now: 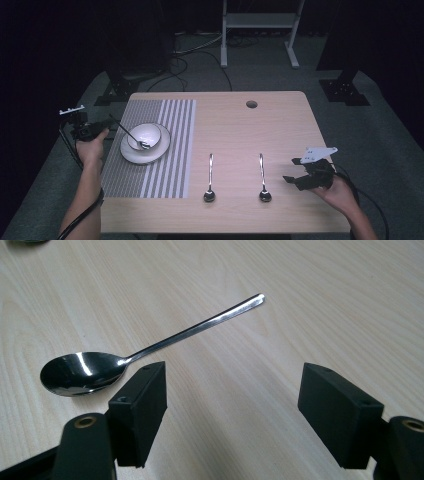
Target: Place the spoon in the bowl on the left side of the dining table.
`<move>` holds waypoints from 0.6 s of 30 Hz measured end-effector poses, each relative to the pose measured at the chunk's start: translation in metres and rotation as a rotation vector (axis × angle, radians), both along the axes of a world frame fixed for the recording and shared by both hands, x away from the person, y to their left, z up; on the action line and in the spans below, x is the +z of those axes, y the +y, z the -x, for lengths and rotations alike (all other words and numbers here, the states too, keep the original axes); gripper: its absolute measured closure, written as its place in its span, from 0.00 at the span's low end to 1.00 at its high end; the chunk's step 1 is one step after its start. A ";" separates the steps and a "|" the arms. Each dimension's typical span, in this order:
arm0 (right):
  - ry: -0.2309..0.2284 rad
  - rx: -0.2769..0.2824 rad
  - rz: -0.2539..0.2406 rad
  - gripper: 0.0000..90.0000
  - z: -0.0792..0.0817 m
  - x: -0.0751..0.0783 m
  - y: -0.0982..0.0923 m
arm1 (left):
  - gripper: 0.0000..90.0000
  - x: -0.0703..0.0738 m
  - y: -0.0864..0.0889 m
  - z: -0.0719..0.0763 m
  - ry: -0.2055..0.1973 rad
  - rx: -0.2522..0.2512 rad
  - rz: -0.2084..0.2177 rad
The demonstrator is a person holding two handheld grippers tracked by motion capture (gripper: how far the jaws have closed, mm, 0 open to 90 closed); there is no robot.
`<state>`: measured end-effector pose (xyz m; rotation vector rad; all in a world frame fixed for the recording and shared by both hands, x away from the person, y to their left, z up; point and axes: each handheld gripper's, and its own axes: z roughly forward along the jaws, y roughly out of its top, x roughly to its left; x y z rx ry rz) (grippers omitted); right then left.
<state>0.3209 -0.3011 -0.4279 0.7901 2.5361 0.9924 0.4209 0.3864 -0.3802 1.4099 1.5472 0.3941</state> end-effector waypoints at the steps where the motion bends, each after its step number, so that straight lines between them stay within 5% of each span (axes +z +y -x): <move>1: 0.002 0.001 0.001 0.29 0.000 0.000 0.000 | 0.94 -0.001 0.000 0.000 0.004 -0.002 -0.004; 18: 0.006 -0.004 0.002 0.29 -0.002 -0.001 0.000 | 0.83 -0.008 0.005 0.015 0.010 -0.022 -0.015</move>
